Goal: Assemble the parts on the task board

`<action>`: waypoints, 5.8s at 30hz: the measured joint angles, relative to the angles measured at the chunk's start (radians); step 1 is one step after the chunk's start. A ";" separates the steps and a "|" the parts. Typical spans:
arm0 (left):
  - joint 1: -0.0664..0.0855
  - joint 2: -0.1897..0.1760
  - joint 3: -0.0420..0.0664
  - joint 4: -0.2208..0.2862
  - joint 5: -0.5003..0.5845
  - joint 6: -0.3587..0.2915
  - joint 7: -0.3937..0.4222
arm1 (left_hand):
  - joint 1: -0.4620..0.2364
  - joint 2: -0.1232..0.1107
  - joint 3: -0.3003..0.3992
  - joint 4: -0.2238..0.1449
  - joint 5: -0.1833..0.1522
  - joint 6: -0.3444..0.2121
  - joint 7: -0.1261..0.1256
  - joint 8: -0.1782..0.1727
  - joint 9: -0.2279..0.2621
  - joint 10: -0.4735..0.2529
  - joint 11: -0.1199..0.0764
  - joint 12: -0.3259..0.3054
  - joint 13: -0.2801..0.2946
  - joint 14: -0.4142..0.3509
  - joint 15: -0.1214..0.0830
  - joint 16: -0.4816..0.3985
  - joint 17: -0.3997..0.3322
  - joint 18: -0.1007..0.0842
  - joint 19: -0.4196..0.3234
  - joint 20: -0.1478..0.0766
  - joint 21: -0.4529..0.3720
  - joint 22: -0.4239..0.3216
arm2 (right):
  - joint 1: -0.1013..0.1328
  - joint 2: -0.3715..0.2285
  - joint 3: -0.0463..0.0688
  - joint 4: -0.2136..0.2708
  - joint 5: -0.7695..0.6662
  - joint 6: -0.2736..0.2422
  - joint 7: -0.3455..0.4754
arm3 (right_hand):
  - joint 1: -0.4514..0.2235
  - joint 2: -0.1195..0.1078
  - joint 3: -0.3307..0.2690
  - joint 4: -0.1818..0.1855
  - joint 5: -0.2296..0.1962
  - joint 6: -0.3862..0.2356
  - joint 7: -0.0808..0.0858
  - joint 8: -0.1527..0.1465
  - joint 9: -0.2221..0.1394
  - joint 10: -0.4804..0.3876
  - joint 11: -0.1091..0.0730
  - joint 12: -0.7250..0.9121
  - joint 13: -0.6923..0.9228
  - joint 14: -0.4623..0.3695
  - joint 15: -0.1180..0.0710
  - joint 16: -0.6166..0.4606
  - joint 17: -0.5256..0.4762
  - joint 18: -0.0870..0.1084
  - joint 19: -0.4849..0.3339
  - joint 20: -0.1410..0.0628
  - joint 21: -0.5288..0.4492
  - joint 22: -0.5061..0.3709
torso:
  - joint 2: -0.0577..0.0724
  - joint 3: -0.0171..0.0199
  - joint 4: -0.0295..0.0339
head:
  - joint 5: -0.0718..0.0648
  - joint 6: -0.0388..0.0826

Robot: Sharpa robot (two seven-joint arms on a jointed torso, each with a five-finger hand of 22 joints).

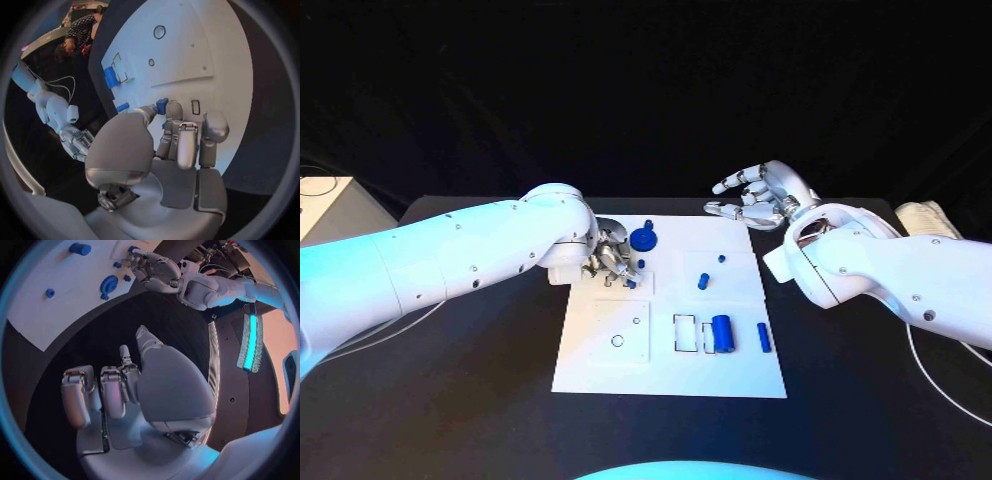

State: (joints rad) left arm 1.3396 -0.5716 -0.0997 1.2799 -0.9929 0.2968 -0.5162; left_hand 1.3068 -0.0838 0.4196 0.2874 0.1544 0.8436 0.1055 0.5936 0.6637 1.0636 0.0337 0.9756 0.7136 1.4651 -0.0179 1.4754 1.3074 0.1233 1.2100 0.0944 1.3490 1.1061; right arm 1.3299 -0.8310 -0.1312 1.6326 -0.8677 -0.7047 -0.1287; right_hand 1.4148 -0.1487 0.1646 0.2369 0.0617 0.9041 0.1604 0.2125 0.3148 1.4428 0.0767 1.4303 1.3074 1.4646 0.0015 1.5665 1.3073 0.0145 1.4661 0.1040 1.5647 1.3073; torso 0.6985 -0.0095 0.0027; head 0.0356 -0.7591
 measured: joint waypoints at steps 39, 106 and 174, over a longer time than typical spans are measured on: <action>-0.001 -0.043 -0.007 0.053 0.006 -0.173 -0.002 | -0.178 -0.174 0.284 -0.055 0.351 0.084 -0.048 0.067 0.075 0.214 -0.060 0.103 0.154 0.002 -0.055 0.092 0.000 -0.047 0.143 -0.057 0.098 0.172 | 0.000 -0.007 -0.001 -0.010 0.003 0.006 0.000 | 0.000 0.000 0.000 0.000 0.000 0.000 0.000 0.004 0.000 0.000 0.000 0.000 0.000 0.000 0.000 0.000 0.000 0.000 0.000 0.000 0.000 0.000 | 0.001 0.0012 0.0001 | 0.014 -0.019; -0.011 -0.046 -0.054 0.074 -0.112 -0.186 -0.011 | -0.205 -0.183 0.279 -0.066 0.423 0.097 -0.054 0.076 0.216 0.234 -0.066 0.116 0.171 0.002 -0.062 0.092 0.000 -0.047 0.159 -0.066 0.108 0.196 | -0.001 -0.006 -0.001 -0.018 0.007 0.018 -0.001 | 0.000 0.000 0.000 0.000 0.000 0.000 0.000 0.004 0.000 0.000 0.000 -0.004 0.000 0.000 0.000 0.000 0.000 0.000 0.000 0.000 0.000 0.001 | 0.001 -0.0004 -0.0015 | 0.026 -0.039; -0.014 -0.035 -0.055 0.056 -0.100 -0.165 -0.016 | -0.292 -0.125 0.009 0.004 0.218 0.150 -0.089 0.066 0.226 0.248 -0.088 0.138 0.192 0.002 -0.070 0.092 0.000 -0.047 0.162 -0.069 0.096 0.195 | -0.001 -0.010 -0.001 -0.018 0.008 0.022 -0.001 | -0.004 0.004 0.003 0.003 0.000 0.000 0.000 0.004 0.000 -0.003 0.004 -0.004 0.000 0.000 0.000 0.000 0.000 0.000 0.000 0.000 0.000 0.001 | 0.001 0.0002 -0.0012 | 0.017 -0.042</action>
State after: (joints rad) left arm 1.3260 -0.6069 -0.1548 1.3357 -1.0926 0.1320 -0.5321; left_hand 1.0143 -0.2087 0.4288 0.2917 0.3727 0.9937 0.0163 0.6595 0.8897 1.3115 -0.0540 1.1136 0.9053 1.4667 -0.0876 1.5674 1.3074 0.0760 1.3722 0.0249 1.4454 1.3008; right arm 1.3284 -0.8414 -0.1322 1.6145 -0.8594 -0.6826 -0.1297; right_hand 1.4107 -0.1446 0.1676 0.2399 0.0616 0.9041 0.1604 0.2162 0.3148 1.4394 0.0802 1.4266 1.3073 1.4646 0.0016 1.5665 1.3073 0.0144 1.4661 0.1040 1.5647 1.3081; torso 0.6993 -0.0093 0.0015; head 0.0528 -0.8009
